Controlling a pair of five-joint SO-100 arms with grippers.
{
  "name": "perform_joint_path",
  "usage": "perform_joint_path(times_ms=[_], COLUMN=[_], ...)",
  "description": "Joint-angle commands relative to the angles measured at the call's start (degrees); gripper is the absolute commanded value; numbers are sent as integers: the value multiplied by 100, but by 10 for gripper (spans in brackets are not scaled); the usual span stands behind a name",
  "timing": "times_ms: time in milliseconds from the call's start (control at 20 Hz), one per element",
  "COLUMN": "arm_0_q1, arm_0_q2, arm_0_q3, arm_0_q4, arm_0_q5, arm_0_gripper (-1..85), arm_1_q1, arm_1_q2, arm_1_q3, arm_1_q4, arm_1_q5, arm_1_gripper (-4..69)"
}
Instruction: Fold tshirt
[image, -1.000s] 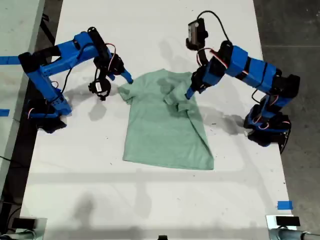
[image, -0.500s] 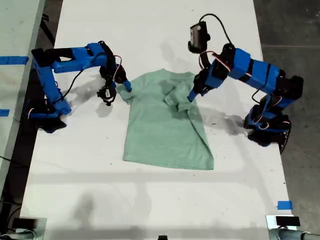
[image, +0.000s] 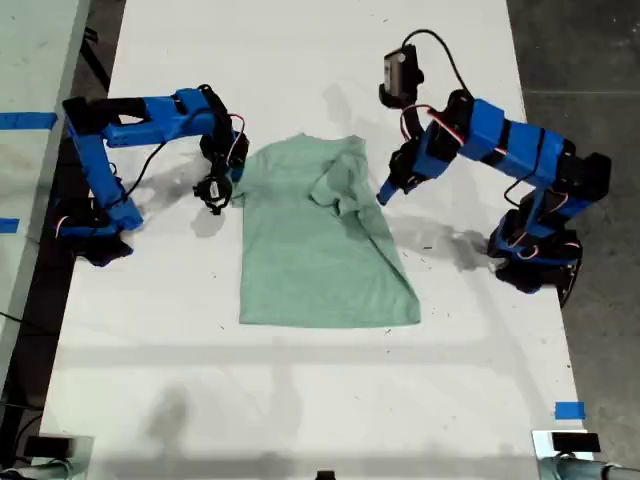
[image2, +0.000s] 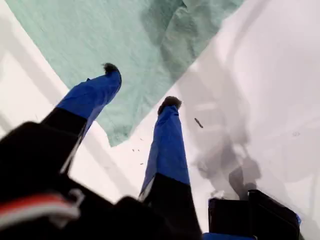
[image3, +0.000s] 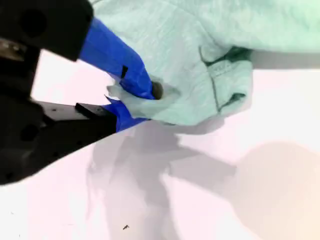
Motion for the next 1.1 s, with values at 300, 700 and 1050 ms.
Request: perform_joint_path(times_ms=[300, 700, 1050], arm_0_q1=[-756, 360, 1301], arm_0_q2=[1371, 1204, -1187], arm_0_q3=[475, -1600, -5142], arm_0_q4=[281, 940, 1450], arm_0_q5=[281, -229, -316], arm_0_gripper=[1, 0, 0], arm_1_q1=[-114, -158, -255], arm_1_q2=[554, 615, 694], arm_1_q3=[176, 343, 483], arm_1_q4=[-220, -343, -378], arm_1_q5=[141, 193, 325], arm_1_gripper=[194, 193, 193])
